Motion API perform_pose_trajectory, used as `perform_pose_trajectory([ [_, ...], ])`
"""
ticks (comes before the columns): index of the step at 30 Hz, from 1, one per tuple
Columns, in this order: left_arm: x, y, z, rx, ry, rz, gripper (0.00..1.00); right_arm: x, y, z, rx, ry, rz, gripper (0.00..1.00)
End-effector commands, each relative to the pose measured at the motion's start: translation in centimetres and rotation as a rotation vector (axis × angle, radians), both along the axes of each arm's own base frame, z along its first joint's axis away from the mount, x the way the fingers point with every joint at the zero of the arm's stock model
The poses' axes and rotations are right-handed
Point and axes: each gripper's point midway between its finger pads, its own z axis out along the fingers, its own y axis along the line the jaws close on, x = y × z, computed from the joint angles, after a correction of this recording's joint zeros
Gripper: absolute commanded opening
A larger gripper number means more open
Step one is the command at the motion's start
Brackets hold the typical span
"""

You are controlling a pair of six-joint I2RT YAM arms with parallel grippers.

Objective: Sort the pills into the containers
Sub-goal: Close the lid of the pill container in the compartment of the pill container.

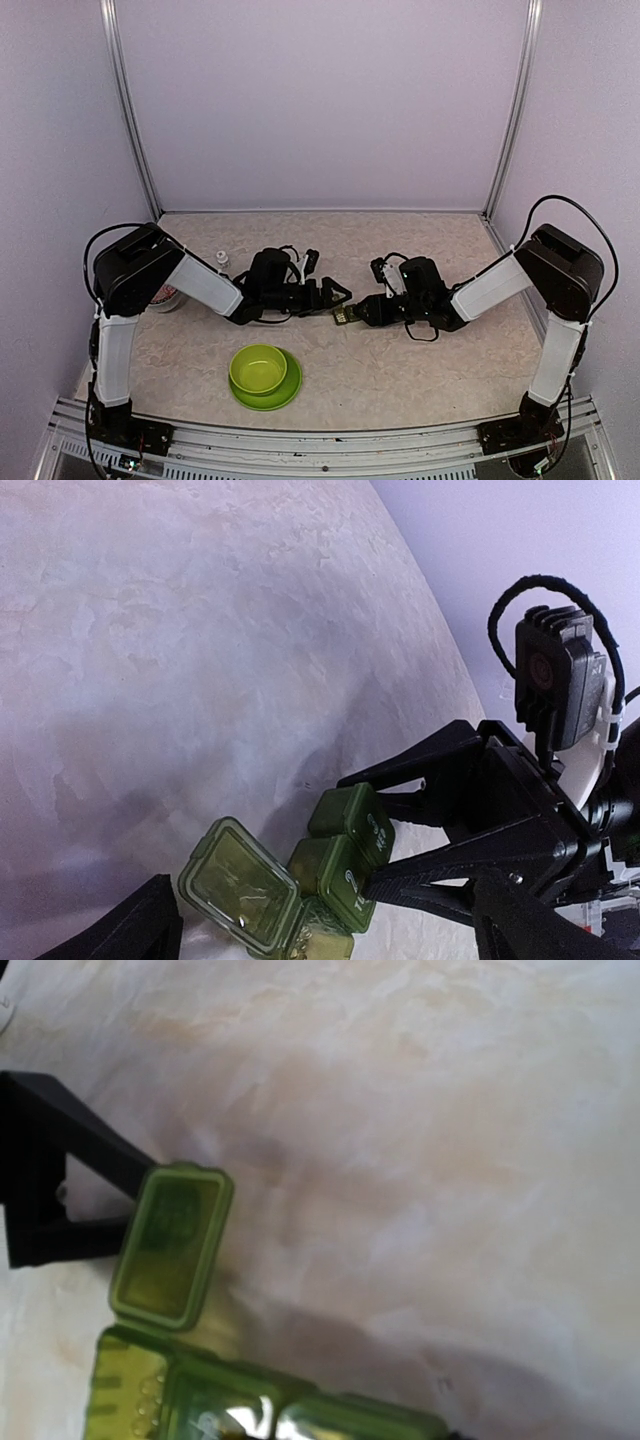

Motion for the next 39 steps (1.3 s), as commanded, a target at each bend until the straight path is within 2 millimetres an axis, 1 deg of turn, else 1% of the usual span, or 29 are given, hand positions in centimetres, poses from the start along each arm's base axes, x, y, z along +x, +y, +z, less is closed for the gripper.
perform_pose_trajectory([
  [1, 0.3, -0.4, -0.2, -0.018, 0.011, -0.027, 0.99, -0.7, -0.7, -1.9, -0.035, 0.048, 0.005, 0.51],
  [5, 0.1, -0.8, 1.0, -0.066, -0.02, -0.065, 0.99, -0.6, -0.7, -1.8, -0.037, 0.048, 0.007, 0.51],
  [13, -1.1, -1.3, 4.2, -0.167, -0.105, -0.147, 0.99, -0.4, -0.6, -1.7, -0.039, 0.049, 0.008, 0.51],
  [21, -2.1, -1.3, 5.4, -0.203, -0.123, -0.188, 0.99, -0.3, -0.5, -2.2, -0.047, 0.061, 0.013, 0.51],
  [26, -3.1, -1.4, 6.2, -0.223, -0.136, -0.22, 0.99, -0.2, -0.3, -2.5, -0.052, 0.073, 0.013, 0.51],
  [30, -3.6, -1.4, 6.4, -0.221, -0.134, -0.233, 0.99, -0.2, -0.3, -2.9, -0.053, 0.081, 0.014, 0.5],
  [39, -5.0, -1.4, 4.8, -0.191, -0.099, -0.251, 0.99, -0.3, -0.5, -3.2, -0.054, 0.094, 0.01, 0.5],
])
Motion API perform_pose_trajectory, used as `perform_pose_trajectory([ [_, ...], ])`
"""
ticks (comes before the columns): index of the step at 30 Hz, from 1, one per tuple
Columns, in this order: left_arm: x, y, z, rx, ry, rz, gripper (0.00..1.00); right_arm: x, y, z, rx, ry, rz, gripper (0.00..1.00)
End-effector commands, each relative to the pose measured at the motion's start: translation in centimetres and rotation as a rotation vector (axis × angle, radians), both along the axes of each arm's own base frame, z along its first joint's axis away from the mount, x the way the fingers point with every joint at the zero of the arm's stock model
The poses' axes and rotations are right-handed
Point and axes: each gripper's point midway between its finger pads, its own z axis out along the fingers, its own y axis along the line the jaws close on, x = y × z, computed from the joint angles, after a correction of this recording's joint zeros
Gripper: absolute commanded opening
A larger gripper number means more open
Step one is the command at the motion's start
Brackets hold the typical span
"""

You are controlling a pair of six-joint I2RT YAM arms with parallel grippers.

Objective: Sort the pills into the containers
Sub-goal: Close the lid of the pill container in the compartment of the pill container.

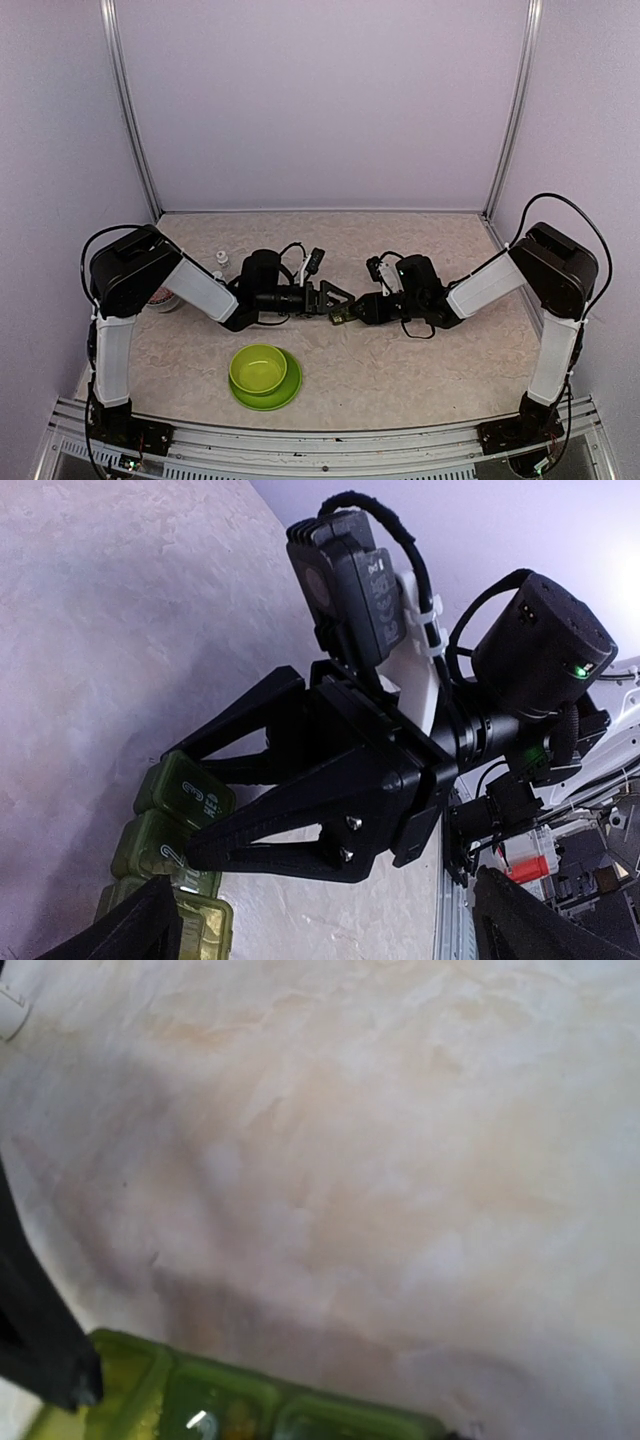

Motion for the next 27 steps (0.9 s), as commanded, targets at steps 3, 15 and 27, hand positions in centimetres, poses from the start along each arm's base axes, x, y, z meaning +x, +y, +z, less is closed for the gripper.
perform_pose_trajectory([
  [3, -1.3, -0.1, 0.7, -0.01, -0.015, -0.03, 0.99, -0.8, -1.4, -3.0, -0.069, 0.079, -0.015, 0.5],
  [15, -1.7, -0.4, -1.0, 0.066, 0.037, -0.017, 0.99, -0.8, -1.4, -2.9, -0.067, 0.082, -0.018, 0.5],
  [27, -2.3, -0.6, -2.0, 0.126, 0.067, -0.018, 0.99, -0.7, -1.4, -3.1, -0.076, 0.094, -0.018, 0.5],
])
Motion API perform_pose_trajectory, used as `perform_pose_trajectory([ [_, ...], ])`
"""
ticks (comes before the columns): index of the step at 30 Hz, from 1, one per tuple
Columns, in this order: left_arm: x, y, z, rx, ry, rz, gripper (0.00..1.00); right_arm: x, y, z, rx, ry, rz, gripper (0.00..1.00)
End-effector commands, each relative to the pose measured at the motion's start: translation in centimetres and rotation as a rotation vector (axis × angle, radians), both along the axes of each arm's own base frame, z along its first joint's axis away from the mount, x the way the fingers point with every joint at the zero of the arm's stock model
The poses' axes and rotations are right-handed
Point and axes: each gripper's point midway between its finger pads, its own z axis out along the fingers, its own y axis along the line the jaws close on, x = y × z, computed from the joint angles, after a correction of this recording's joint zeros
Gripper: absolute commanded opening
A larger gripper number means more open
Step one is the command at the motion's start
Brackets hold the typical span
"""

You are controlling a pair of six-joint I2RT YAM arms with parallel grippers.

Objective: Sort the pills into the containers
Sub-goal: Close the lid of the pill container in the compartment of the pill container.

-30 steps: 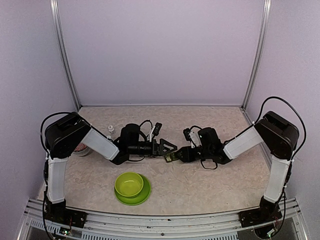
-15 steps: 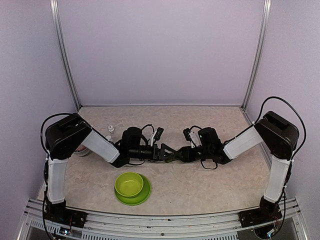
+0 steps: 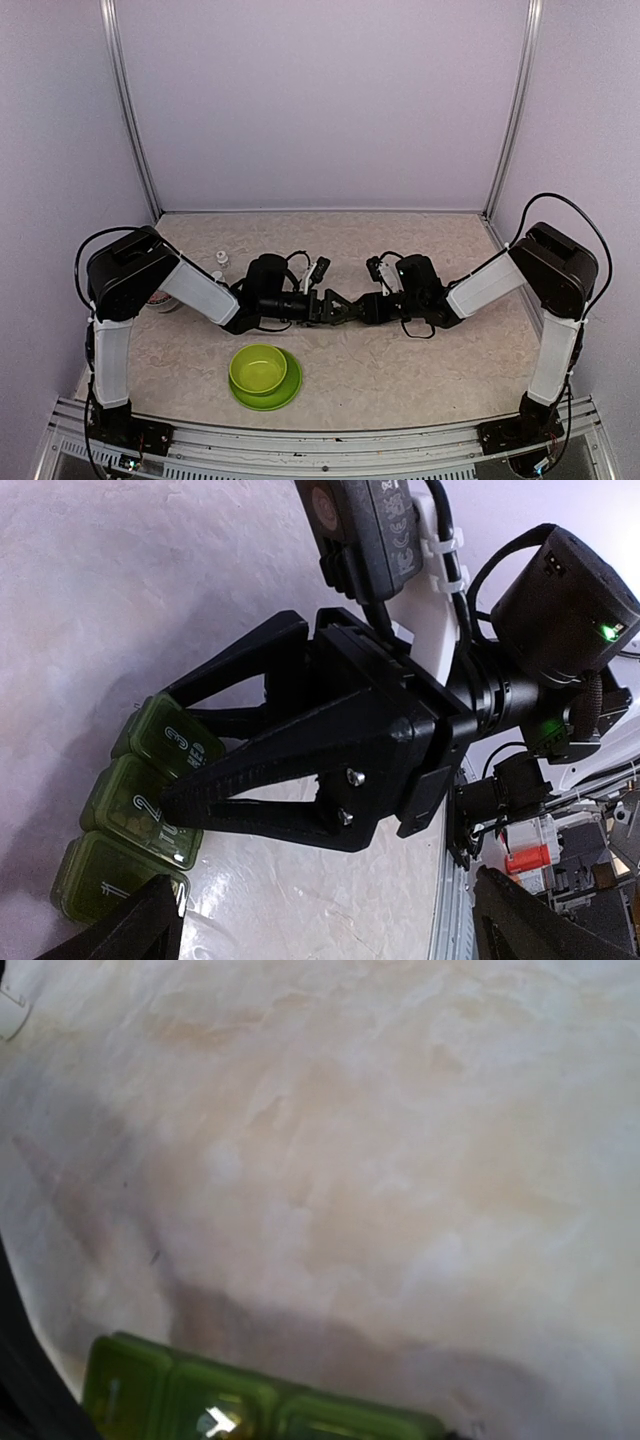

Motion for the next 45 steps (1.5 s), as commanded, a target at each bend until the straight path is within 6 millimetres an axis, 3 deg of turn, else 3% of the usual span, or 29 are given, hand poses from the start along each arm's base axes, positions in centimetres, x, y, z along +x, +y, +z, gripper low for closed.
perform_pose_trajectory([
  [1, -0.2, -0.3, -0.9, 0.071, 0.015, 0.005, 0.99, -0.6, -1.4, -3.1, -0.079, 0.093, -0.017, 0.5],
  [17, 0.6, 0.9, -3.5, 0.146, 0.044, 0.049, 0.99, -0.8, -1.5, -4.2, -0.086, 0.135, -0.008, 0.5],
  [33, -0.2, 0.8, -4.7, 0.199, 0.049, 0.027, 0.99, -0.8, -1.4, -4.4, -0.085, 0.159, -0.004, 0.49],
  [36, 0.6, 0.9, -3.3, 0.154, 0.032, 0.044, 0.99, -0.8, -1.3, -4.2, -0.081, 0.156, 0.002, 0.5],
  [42, 2.9, 0.9, 2.7, 0.064, -0.055, 0.082, 0.99, -0.8, -1.0, -2.7, -0.062, 0.141, 0.014, 0.51],
  [45, 3.4, 1.0, 4.7, 0.064, -0.093, 0.103, 0.99, -0.9, -0.8, -1.7, -0.043, 0.131, 0.022, 0.55],
])
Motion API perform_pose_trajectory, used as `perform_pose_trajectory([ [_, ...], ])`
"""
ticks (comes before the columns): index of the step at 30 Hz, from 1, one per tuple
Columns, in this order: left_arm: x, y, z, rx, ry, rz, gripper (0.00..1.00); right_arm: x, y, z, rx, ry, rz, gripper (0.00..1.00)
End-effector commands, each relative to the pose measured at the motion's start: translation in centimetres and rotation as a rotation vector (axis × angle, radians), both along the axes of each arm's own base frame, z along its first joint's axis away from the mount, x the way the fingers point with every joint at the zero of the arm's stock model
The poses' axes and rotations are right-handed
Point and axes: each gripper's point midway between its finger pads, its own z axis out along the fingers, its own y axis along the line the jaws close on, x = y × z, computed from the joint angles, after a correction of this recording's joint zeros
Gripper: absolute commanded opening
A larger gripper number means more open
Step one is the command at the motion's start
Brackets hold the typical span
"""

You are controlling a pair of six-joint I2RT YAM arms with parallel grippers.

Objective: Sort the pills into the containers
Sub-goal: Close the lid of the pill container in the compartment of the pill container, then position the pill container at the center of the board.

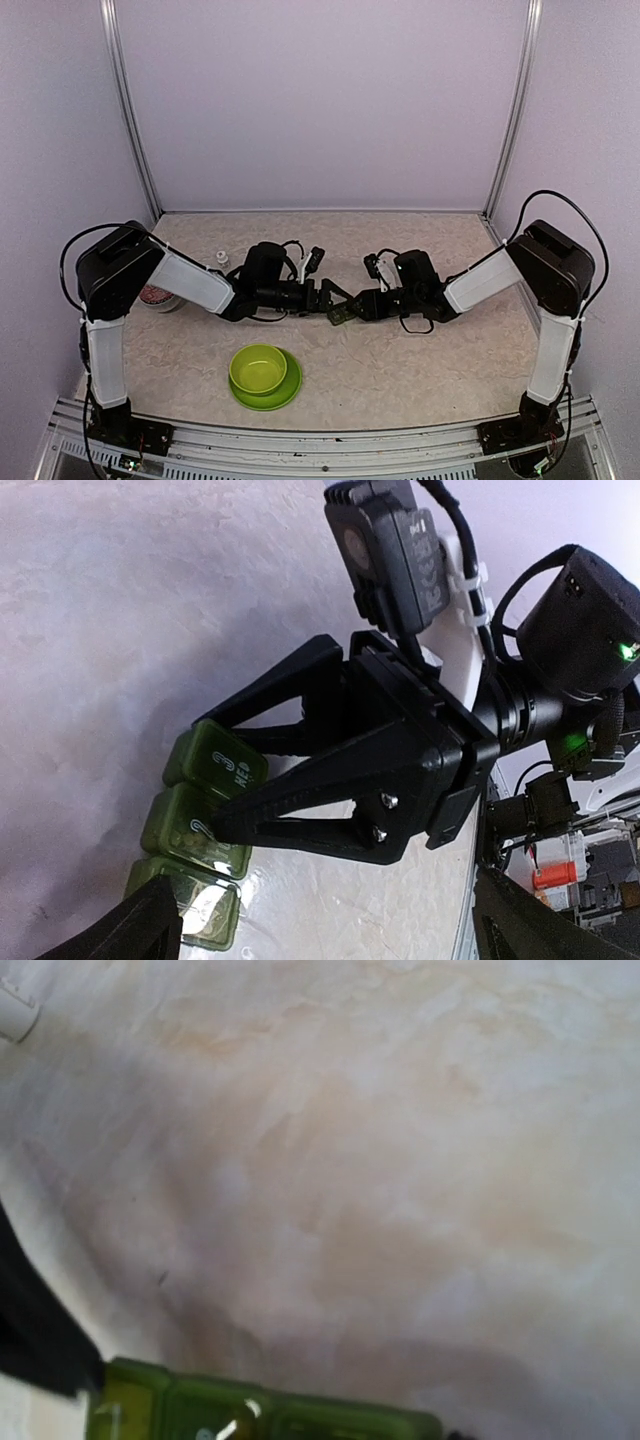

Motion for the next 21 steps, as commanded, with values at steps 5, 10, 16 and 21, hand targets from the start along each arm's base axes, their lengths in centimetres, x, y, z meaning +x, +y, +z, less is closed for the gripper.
perform_pose_trajectory([
  [5, 0.5, 1.3, 4.6, 0.001, -0.065, 0.066, 0.99, -2.4, -1.3, -0.2, -0.028, 0.094, 0.016, 0.62],
  [10, -1.4, 2.6, 4.4, -0.008, -0.053, 0.079, 0.99, -3.2, -2.1, 1.4, -0.062, 0.013, 0.048, 0.71],
  [16, -2.5, 4.6, 6.3, -0.01, -0.081, 0.122, 0.99, -4.1, -3.9, 0.7, -0.215, -0.059, 0.074, 0.8],
  [21, -2.7, 7.3, 8.3, 0.037, -0.142, 0.211, 0.99, -5.4, -4.0, -0.6, -0.333, -0.061, 0.05, 0.82],
])
